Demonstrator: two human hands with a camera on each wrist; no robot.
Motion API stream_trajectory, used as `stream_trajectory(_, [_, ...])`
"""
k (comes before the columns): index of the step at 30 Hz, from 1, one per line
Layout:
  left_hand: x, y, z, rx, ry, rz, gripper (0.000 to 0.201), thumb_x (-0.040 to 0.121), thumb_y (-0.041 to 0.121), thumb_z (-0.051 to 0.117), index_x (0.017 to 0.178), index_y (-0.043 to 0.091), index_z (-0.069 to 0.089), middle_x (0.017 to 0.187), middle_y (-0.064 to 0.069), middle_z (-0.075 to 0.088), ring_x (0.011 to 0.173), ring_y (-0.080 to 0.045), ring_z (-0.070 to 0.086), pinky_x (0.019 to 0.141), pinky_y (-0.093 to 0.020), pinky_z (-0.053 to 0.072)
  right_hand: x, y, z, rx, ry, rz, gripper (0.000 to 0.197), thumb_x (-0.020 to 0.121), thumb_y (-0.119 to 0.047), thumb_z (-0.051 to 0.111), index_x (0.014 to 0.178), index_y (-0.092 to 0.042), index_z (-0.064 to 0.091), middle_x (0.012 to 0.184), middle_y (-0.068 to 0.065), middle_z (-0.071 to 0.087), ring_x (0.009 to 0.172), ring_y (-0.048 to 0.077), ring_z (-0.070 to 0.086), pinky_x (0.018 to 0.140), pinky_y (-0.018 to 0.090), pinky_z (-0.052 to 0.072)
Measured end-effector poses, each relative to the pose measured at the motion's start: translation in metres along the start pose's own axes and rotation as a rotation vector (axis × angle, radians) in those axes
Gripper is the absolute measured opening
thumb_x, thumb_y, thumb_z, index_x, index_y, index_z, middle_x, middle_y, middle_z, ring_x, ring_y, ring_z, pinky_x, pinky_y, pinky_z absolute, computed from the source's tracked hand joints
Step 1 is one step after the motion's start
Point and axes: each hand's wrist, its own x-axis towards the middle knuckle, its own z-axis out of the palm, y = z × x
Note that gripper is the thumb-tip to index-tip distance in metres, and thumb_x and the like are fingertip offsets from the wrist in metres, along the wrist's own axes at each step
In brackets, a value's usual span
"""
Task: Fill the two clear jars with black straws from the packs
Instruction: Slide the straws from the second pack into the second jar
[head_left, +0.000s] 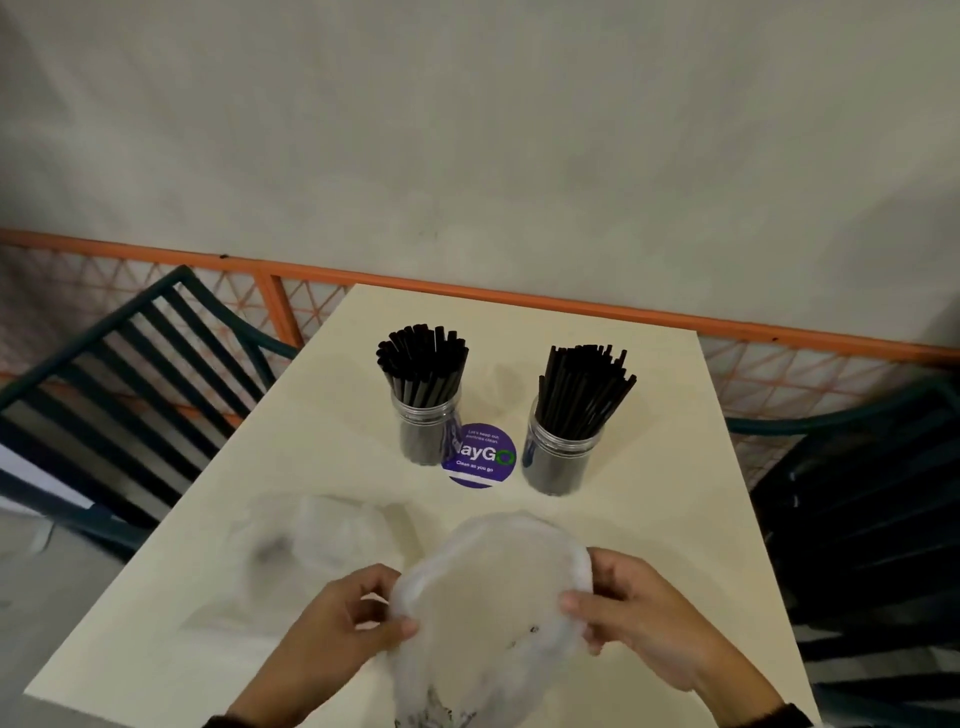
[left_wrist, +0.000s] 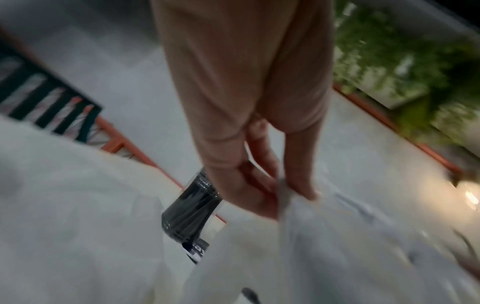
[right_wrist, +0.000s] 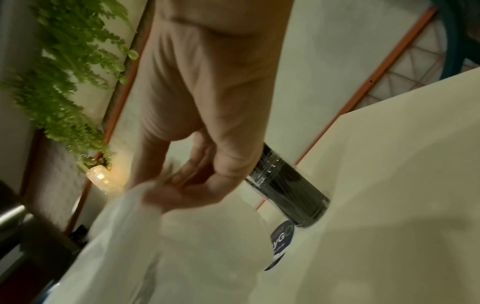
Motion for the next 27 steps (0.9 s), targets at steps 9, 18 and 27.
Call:
stream_trajectory(9, [-0.011, -0.006, -0.054, 0.196, 0.500, 0.039, 0.026, 0.086, 0.000, 0.052, 0.077, 0.023, 0.044, 0.069, -0.011, 0.051, 0.050, -0.006, 0.046, 0.057, -0.025, 0.039, 0.011, -0.007, 0.058, -0.505, 0.357, -0.248, 0.034, 0.081, -0.001, 0.057, 0.067, -0.026, 0.039, 0.057, -0.010, 0.045, 0.050, 0.005, 0.036, 0.050, 0.017, 0.035])
stream_trajectory(18, [-0.020, -0.014, -0.146, -0.312, -0.029, 0.017, 0.075, 0.041, 0.045, 0.088, 0.104, 0.010, 0.066, 0.098, -0.022, 0.070, 0.096, -0.036, 0.066, 0.080, -0.032, 0.056, 0.031, -0.031, 0.108, -0.016, -0.084, -0.019, 0.033, 0.076, -0.019, 0.065, 0.107, -0.010, 0.065, 0.104, 0.005, 0.074, 0.097, 0.020, 0.069, 0.072, 0.027, 0.056])
stream_trajectory(27, [-0.009, -0.026, -0.181, 0.473, 0.575, 0.513, 0.025, 0.066, 0.012, 0.059, 0.061, 0.024, 0.037, 0.071, 0.011, 0.041, 0.059, -0.002, 0.039, 0.054, -0.008, 0.032, 0.070, 0.005, 0.178, -0.762, 0.700, -0.489, 0.026, 0.071, -0.022, 0.047, 0.064, -0.033, 0.024, 0.063, -0.012, 0.029, 0.060, 0.006, 0.028, 0.053, 0.019, 0.026])
